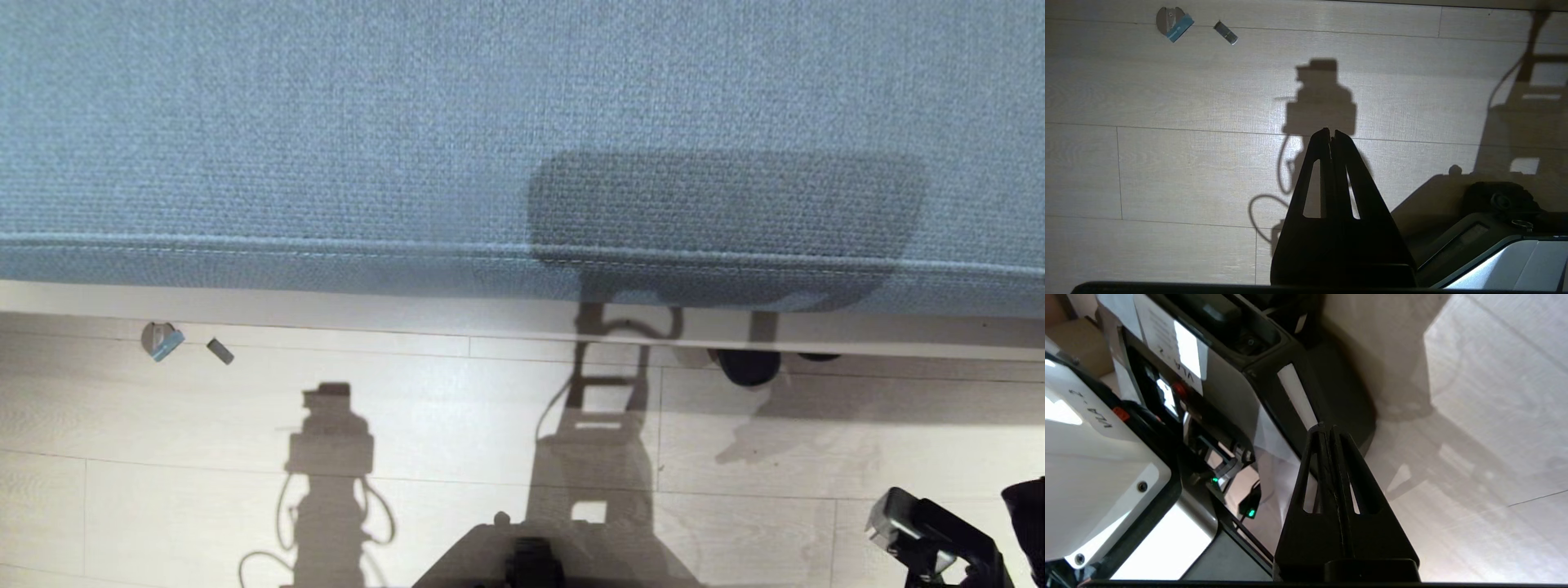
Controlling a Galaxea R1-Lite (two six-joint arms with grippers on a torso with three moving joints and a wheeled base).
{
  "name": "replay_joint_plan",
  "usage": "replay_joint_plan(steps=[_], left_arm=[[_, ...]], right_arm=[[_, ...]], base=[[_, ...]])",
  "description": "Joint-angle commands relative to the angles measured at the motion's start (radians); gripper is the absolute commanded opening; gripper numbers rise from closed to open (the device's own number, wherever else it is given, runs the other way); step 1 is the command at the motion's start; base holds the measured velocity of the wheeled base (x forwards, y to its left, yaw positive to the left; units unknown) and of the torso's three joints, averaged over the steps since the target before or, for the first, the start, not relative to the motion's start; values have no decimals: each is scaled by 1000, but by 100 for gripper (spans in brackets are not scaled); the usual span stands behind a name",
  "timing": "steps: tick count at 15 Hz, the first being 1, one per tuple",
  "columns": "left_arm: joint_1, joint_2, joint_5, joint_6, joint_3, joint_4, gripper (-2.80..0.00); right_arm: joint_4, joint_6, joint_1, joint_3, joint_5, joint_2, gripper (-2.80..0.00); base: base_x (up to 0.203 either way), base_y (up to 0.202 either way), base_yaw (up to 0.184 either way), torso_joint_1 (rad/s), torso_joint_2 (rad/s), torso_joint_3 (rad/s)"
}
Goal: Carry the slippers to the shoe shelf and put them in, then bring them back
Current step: Pick up the slippers in the shoe cabinet
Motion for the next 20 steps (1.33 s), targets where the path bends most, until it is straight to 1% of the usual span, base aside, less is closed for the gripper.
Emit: replay_joint_plan(steps=[1, 3, 5, 7, 8, 10, 14, 16, 17, 19, 20], left_arm=[[-1, -2, 0, 0, 8, -1, -280], [-1, -1, 0, 0, 8, -1, -280], [-1, -1, 0, 0, 8, -1, -280], [1, -1, 0, 0, 8, -1, -280], [-1, -1, 0, 0, 8, -1, -280], [1, -1, 0, 0, 8, -1, -280], [0, -1, 0, 0, 8, -1, -280], [0, -1, 0, 0, 8, -1, -280], [-1, -1, 0, 0, 8, -1, -280], [0, -1, 0, 0, 8, -1, -280], [-1, -2, 0, 0, 8, -1, -280]], right_arm=[[-50, 60, 25, -10, -4, 116, -280], [-124, 108, 60, -16, -58, 196, -280], [-289, 224, 80, -16, -137, 252, -280], [-357, 268, 84, -16, -232, 282, -280], [-378, 280, 85, -17, -271, 283, -280], [-486, 316, 85, -15, -351, 284, -280], [-594, 329, 85, 5, -474, 326, -280], [-673, 351, 85, 31, -564, 338, -280], [-717, 362, 84, 51, -588, 365, -280], [-847, 369, 80, 98, -614, 414, -280], [-923, 369, 74, 118, -643, 443, -280]], base=[[0, 0, 0, 0, 0, 0], [0, 0, 0, 0, 0, 0], [0, 0, 0, 0, 0, 0], [0, 0, 0, 0, 0, 0], [0, 0, 0, 0, 0, 0], [0, 0, 0, 0, 0, 0], [0, 0, 0, 0, 0, 0], [0, 0, 0, 0, 0, 0], [0, 0, 0, 0, 0, 0], [0, 0, 0, 0, 0, 0], [0, 0, 0, 0, 0, 0]])
